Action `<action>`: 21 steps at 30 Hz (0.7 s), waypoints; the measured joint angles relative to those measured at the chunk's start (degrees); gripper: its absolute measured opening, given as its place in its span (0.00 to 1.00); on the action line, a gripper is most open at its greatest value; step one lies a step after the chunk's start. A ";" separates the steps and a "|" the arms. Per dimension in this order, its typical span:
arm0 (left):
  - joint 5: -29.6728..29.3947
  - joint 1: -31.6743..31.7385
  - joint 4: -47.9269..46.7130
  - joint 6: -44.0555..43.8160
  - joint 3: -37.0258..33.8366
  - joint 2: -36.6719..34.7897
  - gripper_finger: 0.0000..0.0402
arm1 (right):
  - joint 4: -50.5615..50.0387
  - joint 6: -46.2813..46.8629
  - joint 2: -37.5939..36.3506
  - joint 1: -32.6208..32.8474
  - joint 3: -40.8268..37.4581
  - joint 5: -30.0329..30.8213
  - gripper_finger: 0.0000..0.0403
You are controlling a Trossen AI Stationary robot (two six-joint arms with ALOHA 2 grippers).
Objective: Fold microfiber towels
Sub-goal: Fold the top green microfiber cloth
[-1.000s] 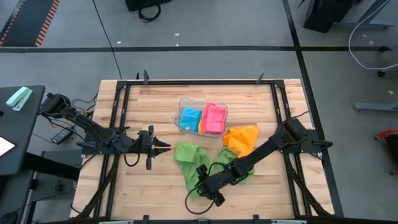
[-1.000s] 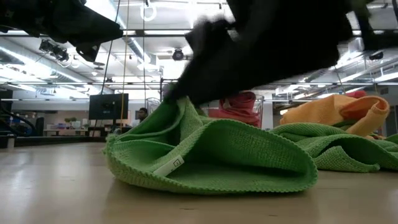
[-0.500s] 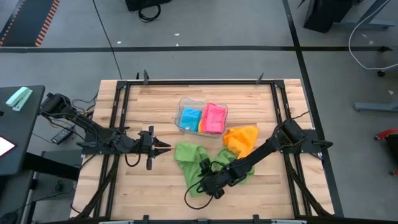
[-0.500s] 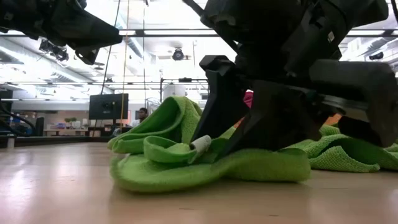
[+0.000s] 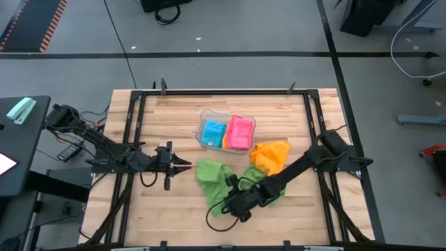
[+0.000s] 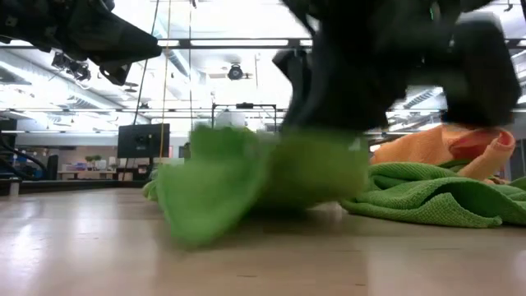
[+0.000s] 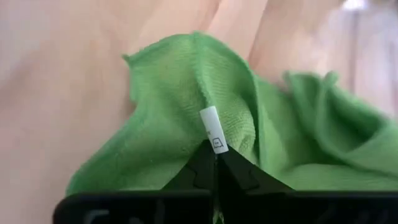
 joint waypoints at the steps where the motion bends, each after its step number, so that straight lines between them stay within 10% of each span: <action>1: 0.00 0.00 0.01 0.03 0.00 0.00 0.19 | 0.24 0.00 -0.97 -0.02 -0.01 -0.50 0.02; 21: 0.07 0.37 3.57 -3.45 5.26 12.42 0.30 | -6.40 -0.91 -20.17 -0.85 0.01 -6.60 0.02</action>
